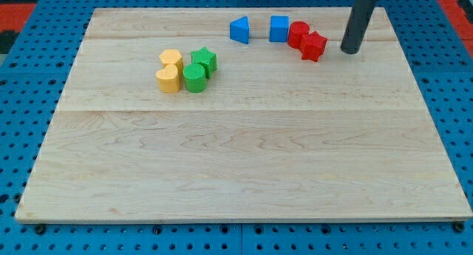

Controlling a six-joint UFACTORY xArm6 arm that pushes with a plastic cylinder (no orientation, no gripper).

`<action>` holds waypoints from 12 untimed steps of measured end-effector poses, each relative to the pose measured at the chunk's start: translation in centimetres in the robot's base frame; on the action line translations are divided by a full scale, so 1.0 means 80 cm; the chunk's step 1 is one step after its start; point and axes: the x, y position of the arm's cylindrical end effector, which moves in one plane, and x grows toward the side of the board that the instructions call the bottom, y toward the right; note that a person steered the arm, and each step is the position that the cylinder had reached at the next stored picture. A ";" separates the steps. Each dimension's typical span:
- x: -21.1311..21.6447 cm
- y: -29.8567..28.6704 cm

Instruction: Form a group of blue and red blocks

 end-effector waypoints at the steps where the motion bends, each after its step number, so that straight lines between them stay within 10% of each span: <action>1: 0.002 -0.062; 5: 0.005 -0.152; 7: -0.008 -0.354; 12: -0.079 -0.211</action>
